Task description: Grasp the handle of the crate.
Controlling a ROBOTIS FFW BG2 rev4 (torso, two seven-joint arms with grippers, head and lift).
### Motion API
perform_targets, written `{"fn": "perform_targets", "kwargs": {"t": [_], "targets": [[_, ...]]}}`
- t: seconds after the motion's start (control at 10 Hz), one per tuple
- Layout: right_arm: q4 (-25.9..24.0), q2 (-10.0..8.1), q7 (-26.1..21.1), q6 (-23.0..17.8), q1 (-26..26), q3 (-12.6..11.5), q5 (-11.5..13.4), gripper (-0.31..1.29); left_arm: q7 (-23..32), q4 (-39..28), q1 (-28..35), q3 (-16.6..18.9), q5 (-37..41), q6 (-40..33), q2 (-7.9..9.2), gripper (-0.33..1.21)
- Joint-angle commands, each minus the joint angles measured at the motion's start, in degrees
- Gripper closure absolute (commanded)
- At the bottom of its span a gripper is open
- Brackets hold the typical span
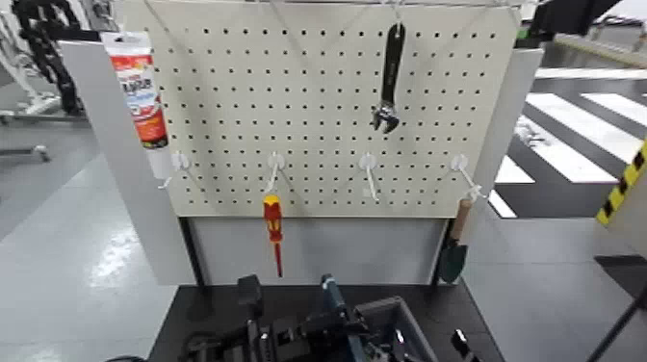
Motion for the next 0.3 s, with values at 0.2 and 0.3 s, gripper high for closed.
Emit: {"fn": "perform_targets", "kwargs": {"t": [0.2, 0.3], "targets": [[-0.44, 0.0, -0.17, 0.68, 0.0, -0.17, 1.46, 0.14, -0.17, 0.1, 0.06, -0.03, 0.0, -0.01, -0.26, 1.19], [-0.44, 0.0, -0.17, 0.42, 0.0, -0.09, 1.64, 0.14, -0.26, 0.19, 0.06, 0.05, 0.0, -0.01, -0.26, 1.19]]}}
